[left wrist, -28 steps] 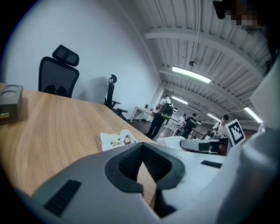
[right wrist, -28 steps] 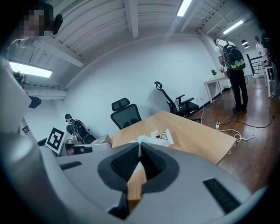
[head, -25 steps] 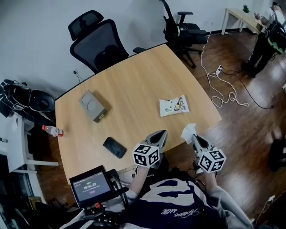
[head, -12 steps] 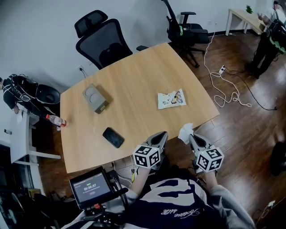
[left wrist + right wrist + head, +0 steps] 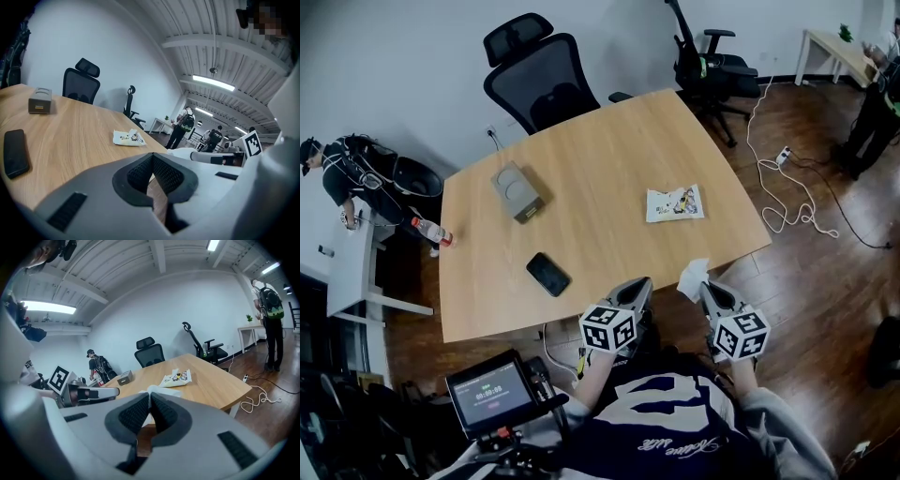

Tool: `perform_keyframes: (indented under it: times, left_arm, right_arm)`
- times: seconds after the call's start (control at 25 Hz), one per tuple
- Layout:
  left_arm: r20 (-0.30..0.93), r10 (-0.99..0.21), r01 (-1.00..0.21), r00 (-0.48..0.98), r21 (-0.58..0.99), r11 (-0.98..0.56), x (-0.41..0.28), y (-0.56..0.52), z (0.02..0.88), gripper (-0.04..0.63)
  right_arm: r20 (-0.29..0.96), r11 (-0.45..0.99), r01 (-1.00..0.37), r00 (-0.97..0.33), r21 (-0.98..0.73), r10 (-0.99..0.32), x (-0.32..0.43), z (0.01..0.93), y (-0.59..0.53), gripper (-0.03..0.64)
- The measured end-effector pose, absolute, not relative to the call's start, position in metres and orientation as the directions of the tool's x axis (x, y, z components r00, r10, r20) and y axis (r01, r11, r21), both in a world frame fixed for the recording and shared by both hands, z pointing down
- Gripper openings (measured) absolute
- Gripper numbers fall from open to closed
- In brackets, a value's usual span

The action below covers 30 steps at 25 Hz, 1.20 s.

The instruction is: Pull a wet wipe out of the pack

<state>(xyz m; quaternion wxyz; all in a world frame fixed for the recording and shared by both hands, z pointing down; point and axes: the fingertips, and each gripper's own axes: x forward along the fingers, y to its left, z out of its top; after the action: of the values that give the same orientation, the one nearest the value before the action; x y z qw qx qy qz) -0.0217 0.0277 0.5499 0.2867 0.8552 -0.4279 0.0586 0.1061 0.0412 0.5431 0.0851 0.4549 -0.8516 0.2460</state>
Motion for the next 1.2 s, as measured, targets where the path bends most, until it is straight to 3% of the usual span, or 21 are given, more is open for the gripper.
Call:
perform_keyframes:
  times: [1.2]
  left_arm:
    - [0.348, -0.694, -0.763, 0.63, 0.441, -0.472, -0.0137, 0.0282, 0.5525, 0.003]
  right_arm:
    - [0.38, 0.489, -0.812, -0.582, -0.318, -0.719, 0.1093, 0.5467, 0.041, 0.006]
